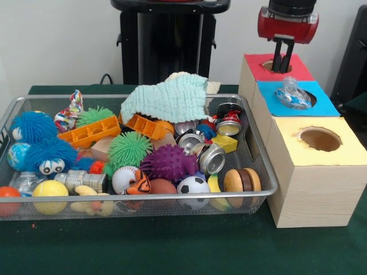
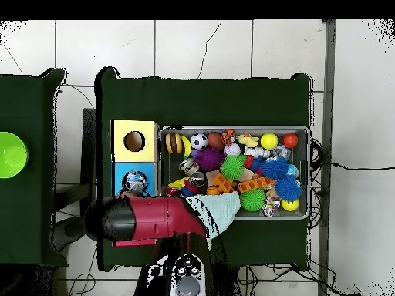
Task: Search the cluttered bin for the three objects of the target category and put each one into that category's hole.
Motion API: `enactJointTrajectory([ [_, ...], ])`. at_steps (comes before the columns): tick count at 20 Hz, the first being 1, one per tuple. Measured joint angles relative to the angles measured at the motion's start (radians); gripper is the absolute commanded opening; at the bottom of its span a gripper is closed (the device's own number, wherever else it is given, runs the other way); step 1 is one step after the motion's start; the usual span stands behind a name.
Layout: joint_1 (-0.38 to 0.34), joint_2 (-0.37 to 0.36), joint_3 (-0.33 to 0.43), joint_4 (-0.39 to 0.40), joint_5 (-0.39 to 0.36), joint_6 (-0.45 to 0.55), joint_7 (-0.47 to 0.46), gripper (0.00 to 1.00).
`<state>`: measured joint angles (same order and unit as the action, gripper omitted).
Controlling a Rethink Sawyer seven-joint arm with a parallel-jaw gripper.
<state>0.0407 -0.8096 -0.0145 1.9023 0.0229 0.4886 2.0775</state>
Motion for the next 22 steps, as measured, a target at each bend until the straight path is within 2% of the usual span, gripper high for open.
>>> enactJointTrajectory([
  [7, -0.022, 0.067, 0.003, 0.003, 0.0, -0.144, 0.0, 0.0],
  [22, -0.02, 0.066, 0.005, 0.006, 0.0, -0.145, 0.0, 0.0],
])
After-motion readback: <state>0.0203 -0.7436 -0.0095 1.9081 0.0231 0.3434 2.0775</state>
